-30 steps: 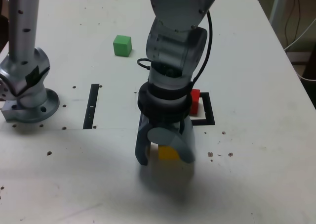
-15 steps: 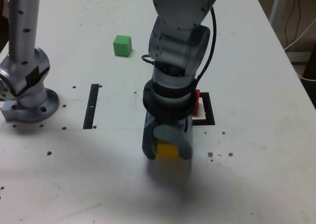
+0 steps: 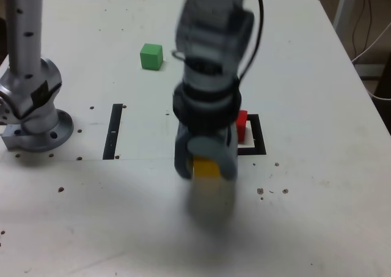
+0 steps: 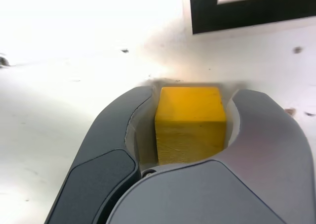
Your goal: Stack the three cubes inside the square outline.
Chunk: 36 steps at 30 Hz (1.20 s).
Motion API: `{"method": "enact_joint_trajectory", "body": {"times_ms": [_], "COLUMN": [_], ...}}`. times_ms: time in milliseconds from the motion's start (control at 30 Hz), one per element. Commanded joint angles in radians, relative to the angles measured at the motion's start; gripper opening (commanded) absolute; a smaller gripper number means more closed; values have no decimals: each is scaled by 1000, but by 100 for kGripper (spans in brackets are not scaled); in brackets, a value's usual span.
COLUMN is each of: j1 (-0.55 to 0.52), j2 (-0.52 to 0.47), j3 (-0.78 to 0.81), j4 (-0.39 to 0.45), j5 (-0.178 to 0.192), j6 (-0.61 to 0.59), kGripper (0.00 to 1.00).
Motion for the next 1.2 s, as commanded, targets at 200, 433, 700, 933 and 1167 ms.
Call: {"method": "enact_joint_trajectory", "body": {"times_ms": [200,433,700,933,1167], "j1": [66,169,230,256,262], "j2": [-116,-109,-57,19,24], "j3": [-17,-38,-148,-193,-192], "j4": [95,136,185,193,186], "j5": [96,93,72,31,34], "j6": [121,286,353,369,369], "kGripper": [22,22,22,22,23]}}
